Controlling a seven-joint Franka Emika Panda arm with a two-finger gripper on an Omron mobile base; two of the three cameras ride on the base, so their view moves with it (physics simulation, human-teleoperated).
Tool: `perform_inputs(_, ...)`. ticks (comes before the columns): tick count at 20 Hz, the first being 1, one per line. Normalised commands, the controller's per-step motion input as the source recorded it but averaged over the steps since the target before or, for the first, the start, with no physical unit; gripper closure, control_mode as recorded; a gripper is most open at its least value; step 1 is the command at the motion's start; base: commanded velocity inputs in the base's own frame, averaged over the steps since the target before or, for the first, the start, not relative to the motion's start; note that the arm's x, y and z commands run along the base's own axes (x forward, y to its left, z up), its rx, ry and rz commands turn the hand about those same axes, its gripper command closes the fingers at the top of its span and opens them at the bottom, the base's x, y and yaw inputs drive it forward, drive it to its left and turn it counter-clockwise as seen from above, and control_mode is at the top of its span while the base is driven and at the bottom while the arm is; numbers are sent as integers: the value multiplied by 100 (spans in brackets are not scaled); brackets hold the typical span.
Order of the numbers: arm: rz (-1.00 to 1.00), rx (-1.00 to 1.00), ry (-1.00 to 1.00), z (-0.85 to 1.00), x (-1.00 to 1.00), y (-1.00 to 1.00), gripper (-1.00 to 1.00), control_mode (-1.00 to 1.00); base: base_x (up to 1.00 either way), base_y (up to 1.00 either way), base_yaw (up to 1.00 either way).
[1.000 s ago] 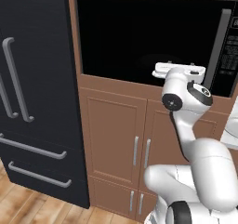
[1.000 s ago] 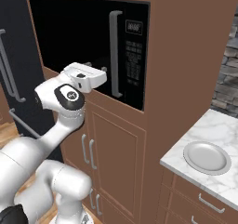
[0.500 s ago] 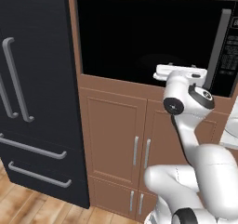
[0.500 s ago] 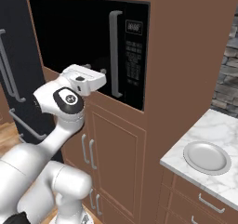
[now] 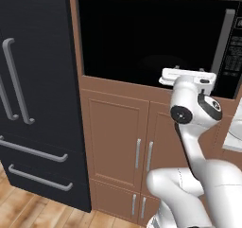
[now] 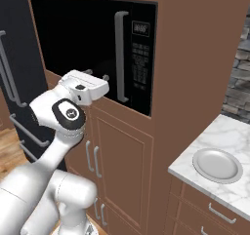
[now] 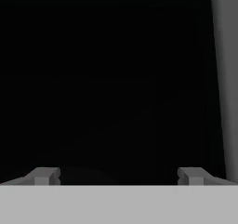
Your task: Pick the marshmallow from the counter and place it in the microwave. Then turn on the microwave.
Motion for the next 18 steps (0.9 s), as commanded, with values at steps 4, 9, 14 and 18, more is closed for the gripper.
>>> perform_inputs(4, 0, 0, 1, 21, -33, 11, -100, -100, 0, 0, 0)
perform_inputs(9, 0, 0, 2, 20, -39, 18, -100, -100, 0, 0, 0)
perform_inputs(14, 0, 0, 3, 19, -36, 7, -100, -100, 0, 0, 0)
perform_inputs(18, 0, 0, 6, 15, -29, 0, -100, -100, 0, 0, 0)
